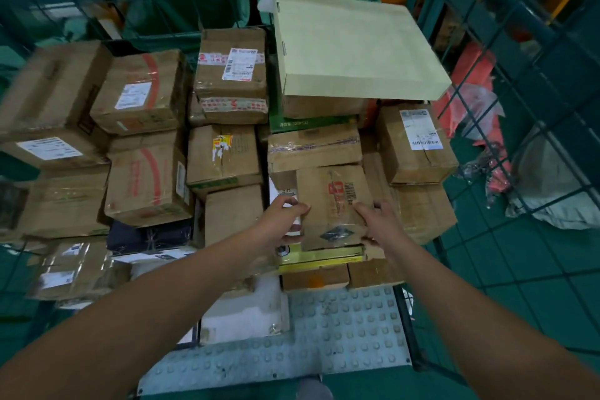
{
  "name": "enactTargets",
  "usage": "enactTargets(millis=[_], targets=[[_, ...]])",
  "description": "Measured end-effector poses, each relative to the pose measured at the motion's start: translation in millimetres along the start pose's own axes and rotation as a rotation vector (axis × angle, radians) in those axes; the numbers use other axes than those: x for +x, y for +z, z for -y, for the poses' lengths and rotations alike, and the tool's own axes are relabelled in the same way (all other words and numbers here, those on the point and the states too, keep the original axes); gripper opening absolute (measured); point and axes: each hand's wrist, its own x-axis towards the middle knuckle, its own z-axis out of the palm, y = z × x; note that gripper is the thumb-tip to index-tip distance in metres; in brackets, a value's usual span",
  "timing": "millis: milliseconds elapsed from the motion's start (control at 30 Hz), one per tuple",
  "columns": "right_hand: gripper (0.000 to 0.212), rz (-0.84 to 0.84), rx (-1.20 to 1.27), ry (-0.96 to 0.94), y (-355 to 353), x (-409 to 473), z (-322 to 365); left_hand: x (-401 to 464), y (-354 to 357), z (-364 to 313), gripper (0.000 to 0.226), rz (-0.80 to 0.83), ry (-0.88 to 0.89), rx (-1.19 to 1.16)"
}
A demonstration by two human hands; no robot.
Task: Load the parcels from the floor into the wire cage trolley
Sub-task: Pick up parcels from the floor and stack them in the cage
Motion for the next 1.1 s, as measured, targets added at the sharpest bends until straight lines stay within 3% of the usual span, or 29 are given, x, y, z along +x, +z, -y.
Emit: enactTargets(millis=[200, 300, 467, 600, 700, 800, 900, 933, 1100], targets=[[0.058, 0.291, -0.181, 0.098, 15, -25, 54, -37, -59, -39, 0.043, 0.021, -0.032, 0.094], [0.066, 0.360, -0.238, 0.097, 39, -33, 82, -50, -98, -53, 0.045, -0.017, -0.007, 0.044], [0.060, 0.464, -0.285, 0.025, 95, -44, 119, -68, -152, -62, 0.045, -0.117, 0.028, -0.044], [0.045, 0.443, -0.291, -0.063, 146, -33, 148, -77, -185, -71, 0.032, -0.208, 0.082, -0.041], [0.046, 0.431, -0.235, -0.096, 173, -13, 167, -56, -199, -77, 0.023, -0.255, 0.136, -0.062], [0.043, 0.366, -0.161, -0.132, 194, 17, 174, -16, -193, -80, 0.043, -0.280, 0.203, -0.060], [0.078, 0.290, -0.226, -0.227, 206, 39, 165, 25, -172, -75, 0.066, -0.318, 0.236, 0.012], [0.079, 0.294, -0.267, -0.246, 206, 40, 164, 36, -166, -75, 0.068, -0.347, 0.242, 0.072], [0.060, 0.288, -0.329, -0.273, 203, 51, 168, 65, -159, -87, 0.066, -0.462, 0.262, 0.085]])
